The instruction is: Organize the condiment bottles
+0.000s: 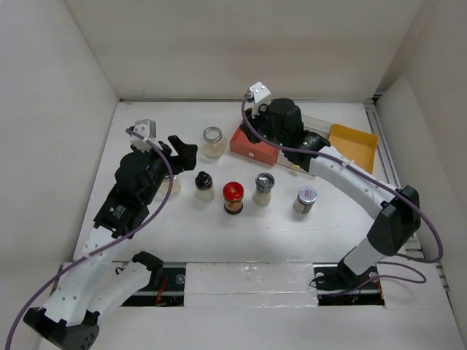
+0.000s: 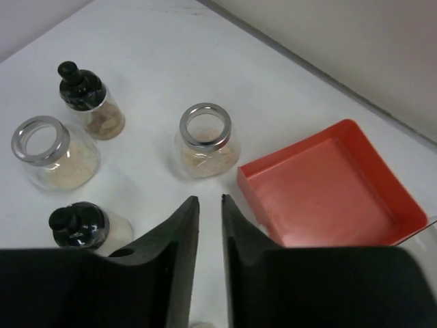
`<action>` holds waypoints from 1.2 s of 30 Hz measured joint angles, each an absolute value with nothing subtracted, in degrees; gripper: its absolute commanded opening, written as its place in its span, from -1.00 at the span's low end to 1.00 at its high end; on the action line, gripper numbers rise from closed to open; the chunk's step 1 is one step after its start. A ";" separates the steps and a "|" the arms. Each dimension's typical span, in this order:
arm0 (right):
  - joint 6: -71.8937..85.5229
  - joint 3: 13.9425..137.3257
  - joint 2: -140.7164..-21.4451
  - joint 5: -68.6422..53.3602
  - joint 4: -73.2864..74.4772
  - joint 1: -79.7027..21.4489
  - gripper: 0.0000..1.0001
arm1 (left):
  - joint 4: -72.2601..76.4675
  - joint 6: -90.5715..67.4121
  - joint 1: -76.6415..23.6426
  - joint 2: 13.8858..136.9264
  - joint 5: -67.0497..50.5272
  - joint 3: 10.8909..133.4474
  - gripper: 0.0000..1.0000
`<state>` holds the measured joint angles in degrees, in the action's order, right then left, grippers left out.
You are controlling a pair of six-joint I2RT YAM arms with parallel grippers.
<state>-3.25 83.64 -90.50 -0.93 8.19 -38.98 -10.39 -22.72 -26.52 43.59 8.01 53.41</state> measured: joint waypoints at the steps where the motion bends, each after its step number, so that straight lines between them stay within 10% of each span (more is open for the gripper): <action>1: -3.01 83.77 -91.02 -1.10 8.10 -38.98 -0.92 | -10.28 -22.63 -26.52 43.24 8.05 53.10 0.65; 3: -2.85 84.27 -92.53 -1.37 8.05 -38.98 -1.00 | -10.41 -22.52 -26.52 42.76 8.32 52.84 0.51; 6: -3.01 86.08 -95.55 -1.28 8.73 -38.98 -0.95 | -9.93 -22.48 -26.52 41.78 9.06 52.34 -0.26; 9: -2.81 89.73 -99.18 -0.49 10.02 -38.98 0.02 | -9.87 -22.41 -26.52 40.97 9.72 51.79 -0.89; 10: -3.01 91.20 -100.40 -0.21 10.55 -38.98 0.62 | -9.82 -22.06 -26.52 40.88 9.98 51.77 -0.89; 12: -3.18 94.11 -102.80 0.30 11.68 -38.98 1.00 | -9.72 -21.78 -26.52 40.86 10.26 51.75 -0.59; 16: -3.73 98.50 -106.96 0.56 13.76 -38.98 1.00 | -9.72 -21.89 -26.52 41.39 10.83 51.75 0.31; 18: -3.88 100.99 -109.65 -0.43 15.11 -38.96 1.00 | -9.72 -22.04 -26.52 41.89 11.05 51.75 0.44; 36: -5.43 121.56 -134.37 -10.76 21.91 -38.96 1.00 | -10.07 -22.13 -26.52 43.55 10.63 51.75 0.52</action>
<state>-5.43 121.56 -134.37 -10.76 21.91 -38.96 -10.07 -22.13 -26.52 43.55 10.63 51.75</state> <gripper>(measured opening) 0.998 0.757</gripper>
